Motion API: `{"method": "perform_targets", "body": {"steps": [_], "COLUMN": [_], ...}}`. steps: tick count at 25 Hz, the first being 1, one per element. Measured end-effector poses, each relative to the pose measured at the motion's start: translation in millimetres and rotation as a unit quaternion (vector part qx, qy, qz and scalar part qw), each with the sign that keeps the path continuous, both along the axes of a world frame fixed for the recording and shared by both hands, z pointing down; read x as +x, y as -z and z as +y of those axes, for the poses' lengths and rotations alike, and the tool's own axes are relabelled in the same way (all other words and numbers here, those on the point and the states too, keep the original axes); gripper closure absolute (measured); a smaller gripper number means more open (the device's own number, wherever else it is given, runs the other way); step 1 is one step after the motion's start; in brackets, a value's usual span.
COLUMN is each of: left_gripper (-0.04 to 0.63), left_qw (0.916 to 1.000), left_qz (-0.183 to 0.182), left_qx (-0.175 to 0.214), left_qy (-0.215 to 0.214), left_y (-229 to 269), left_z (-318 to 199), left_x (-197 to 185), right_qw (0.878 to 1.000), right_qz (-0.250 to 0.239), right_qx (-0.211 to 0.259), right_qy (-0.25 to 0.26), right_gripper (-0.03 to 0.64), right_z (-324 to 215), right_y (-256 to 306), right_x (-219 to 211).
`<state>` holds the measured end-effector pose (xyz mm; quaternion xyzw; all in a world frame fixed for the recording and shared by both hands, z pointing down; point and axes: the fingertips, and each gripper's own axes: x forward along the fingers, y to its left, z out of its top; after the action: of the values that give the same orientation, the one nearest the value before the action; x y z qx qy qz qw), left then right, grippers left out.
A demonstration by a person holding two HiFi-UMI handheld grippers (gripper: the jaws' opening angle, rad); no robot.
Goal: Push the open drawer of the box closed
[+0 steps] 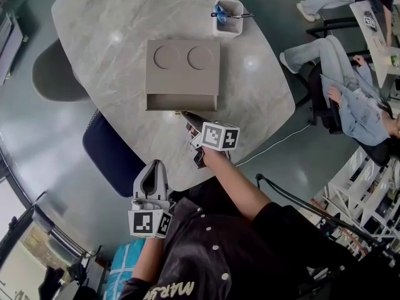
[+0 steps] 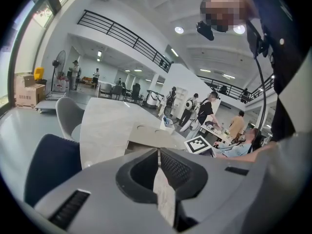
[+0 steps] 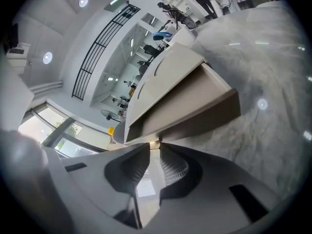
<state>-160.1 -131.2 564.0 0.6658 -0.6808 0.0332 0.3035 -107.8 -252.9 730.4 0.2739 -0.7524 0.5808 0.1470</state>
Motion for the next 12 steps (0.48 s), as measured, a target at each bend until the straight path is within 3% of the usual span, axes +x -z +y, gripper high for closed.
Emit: {"method": "perform_targets", "body": {"steps": [12], "left_gripper": [0.569], "left_qw": [1.0000], "left_qz": [0.000], "left_qx": [-0.006], "left_qy": [0.007], "left_y": [-5.0], "left_z": [-7.0], "left_x": [-4.6], "right_qw": [1.000], "right_qz": [0.000], "right_qx": [0.012], "right_qy": [-0.018], "right_gripper": [0.560], "right_z": [-40.6], "right_y": [-4.5], "right_x": [-9.8]}}
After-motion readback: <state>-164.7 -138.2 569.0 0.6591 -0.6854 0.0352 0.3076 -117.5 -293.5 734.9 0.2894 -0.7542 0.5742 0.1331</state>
